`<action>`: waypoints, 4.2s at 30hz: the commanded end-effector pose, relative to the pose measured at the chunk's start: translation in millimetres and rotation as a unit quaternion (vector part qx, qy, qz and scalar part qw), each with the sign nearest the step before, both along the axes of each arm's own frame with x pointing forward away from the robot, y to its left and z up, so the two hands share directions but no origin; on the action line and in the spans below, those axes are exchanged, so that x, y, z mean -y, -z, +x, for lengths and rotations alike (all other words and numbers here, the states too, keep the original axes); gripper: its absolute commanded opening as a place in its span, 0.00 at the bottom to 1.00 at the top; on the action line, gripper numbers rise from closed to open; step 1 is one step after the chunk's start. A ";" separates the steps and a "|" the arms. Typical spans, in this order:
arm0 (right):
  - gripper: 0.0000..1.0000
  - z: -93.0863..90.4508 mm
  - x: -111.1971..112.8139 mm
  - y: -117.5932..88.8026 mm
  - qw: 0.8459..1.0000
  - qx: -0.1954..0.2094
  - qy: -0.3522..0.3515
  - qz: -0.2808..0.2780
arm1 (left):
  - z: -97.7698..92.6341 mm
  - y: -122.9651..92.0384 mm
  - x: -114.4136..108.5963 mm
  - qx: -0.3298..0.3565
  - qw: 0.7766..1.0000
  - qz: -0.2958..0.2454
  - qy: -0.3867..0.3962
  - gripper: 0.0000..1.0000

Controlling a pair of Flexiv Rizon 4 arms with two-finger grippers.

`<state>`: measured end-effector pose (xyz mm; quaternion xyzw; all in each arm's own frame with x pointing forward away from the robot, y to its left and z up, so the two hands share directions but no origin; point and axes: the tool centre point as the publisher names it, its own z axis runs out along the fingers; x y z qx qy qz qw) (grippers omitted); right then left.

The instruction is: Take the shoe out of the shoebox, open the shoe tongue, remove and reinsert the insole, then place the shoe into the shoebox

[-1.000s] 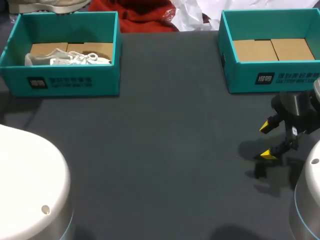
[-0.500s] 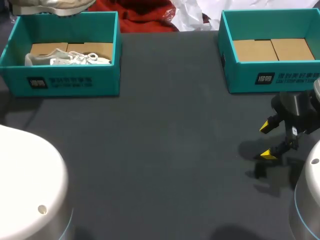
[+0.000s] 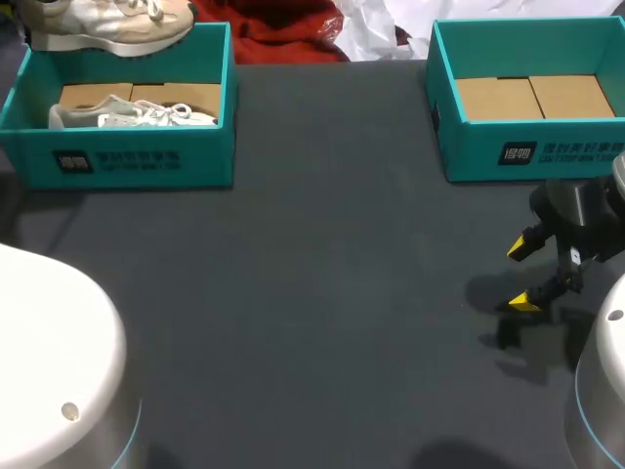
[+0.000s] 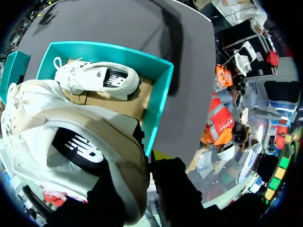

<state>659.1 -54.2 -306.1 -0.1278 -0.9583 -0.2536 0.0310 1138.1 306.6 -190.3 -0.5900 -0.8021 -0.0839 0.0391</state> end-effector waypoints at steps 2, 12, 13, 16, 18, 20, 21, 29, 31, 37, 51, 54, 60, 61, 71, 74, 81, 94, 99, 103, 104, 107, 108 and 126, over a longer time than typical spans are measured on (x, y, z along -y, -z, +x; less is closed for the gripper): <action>1.00 -2.0 -0.3 0.1 1.000 0.001 0.001 -0.001 | 8.8 17.9 2.7 -0.011 1.000 0.002 -0.006 0.00; 1.00 -2.0 -0.3 0.1 1.000 0.001 0.001 -0.001 | 13.2 42.9 2.7 -0.026 0.999 0.001 -0.019 0.00; 1.00 -2.0 -0.3 0.1 1.000 0.001 0.001 -0.001 | 13.3 45.3 2.4 -0.027 0.999 0.001 -0.020 0.00; 1.00 -2.0 -0.3 0.1 1.000 0.001 0.001 -0.001 | 13.6 52.9 1.4 -0.030 0.999 0.003 -0.022 0.00; 1.00 -2.0 -0.3 0.1 1.000 0.001 0.001 -0.001 | 13.6 56.4 0.5 -0.033 0.999 0.003 -0.022 0.00; 1.00 -2.0 -0.3 0.1 1.000 0.001 0.001 -0.001 | 13.6 60.6 -0.1 -0.035 0.999 0.003 -0.023 0.00; 1.00 -2.0 -0.3 0.1 1.000 0.001 0.001 -0.001 | 13.9 63.0 -0.3 -0.036 0.999 0.003 -0.023 0.00; 1.00 -2.0 -0.3 0.1 1.000 0.001 0.001 -0.001 | 14.7 77.0 -1.4 -0.043 0.999 0.007 -0.031 0.00; 1.00 -2.0 -0.3 0.1 1.000 0.001 0.001 -0.001 | 14.8 79.6 -0.8 -0.043 0.999 0.009 -0.032 0.00; 1.00 -2.0 -0.3 0.1 1.000 0.001 0.001 -0.001 | 15.5 86.6 1.7 -0.038 0.998 0.014 -0.037 0.00; 1.00 -2.0 -0.3 0.1 1.000 0.001 0.001 -0.001 | 17.0 103.1 2.0 -0.027 0.998 0.023 -0.048 0.00; 1.00 -2.0 -0.3 0.1 1.000 0.001 0.001 -0.001 | 18.5 106.9 1.2 -0.028 0.998 0.022 -0.053 0.00; 1.00 -2.0 -0.3 0.1 1.000 0.001 0.001 -0.001 | 21.7 109.5 0.5 -0.028 0.998 0.020 -0.058 0.00; 1.00 -2.0 -0.3 0.1 1.000 0.001 0.001 -0.001 | 22.5 109.9 0.5 -0.028 0.998 0.019 -0.058 0.00; 1.00 -2.0 -0.3 0.1 1.000 0.001 0.001 -0.001 | 25.5 117.8 8.1 -0.029 0.998 0.019 -0.046 0.00; 1.00 -2.0 -0.3 0.1 1.000 0.001 0.001 -0.001 | 26.3 120.8 10.9 -0.028 0.998 0.021 -0.043 0.00; 1.00 -2.0 -0.3 0.1 1.000 0.001 0.001 -0.001 | 29.7 129.3 13.6 -0.027 0.998 0.027 -0.040 0.00; 1.00 -2.0 -0.3 0.1 1.000 0.001 0.001 -0.001 | 33.8 143.2 14.4 -0.025 0.999 0.035 -0.033 0.00; 1.00 -2.0 -0.3 0.1 1.000 0.001 0.001 -0.001 | 35.5 148.4 15.6 -0.026 0.999 0.036 -0.031 0.00; 1.00 -2.0 -0.3 0.1 1.000 0.001 0.001 -0.001 | 37.1 152.1 17.0 -0.026 0.998 0.038 -0.031 0.00; 1.00 -2.0 -0.3 0.1 1.000 0.001 0.001 -0.001 | 37.5 153.0 17.4 -0.026 0.998 0.038 -0.031 0.00; 1.00 -2.0 -0.3 0.1 1.000 0.001 0.001 -0.001 | 39.0 156.0 18.2 -0.025 0.998 0.043 -0.034 0.00; 1.00 -2.0 -0.3 0.1 1.000 0.001 0.001 -0.001 | 39.7 156.8 18.2 -0.026 0.998 0.044 -0.036 0.00; 1.00 -2.0 -0.3 0.1 1.000 0.001 0.001 -0.001 | 41.5 173.6 19.2 -0.038 0.997 0.046 -0.049 0.00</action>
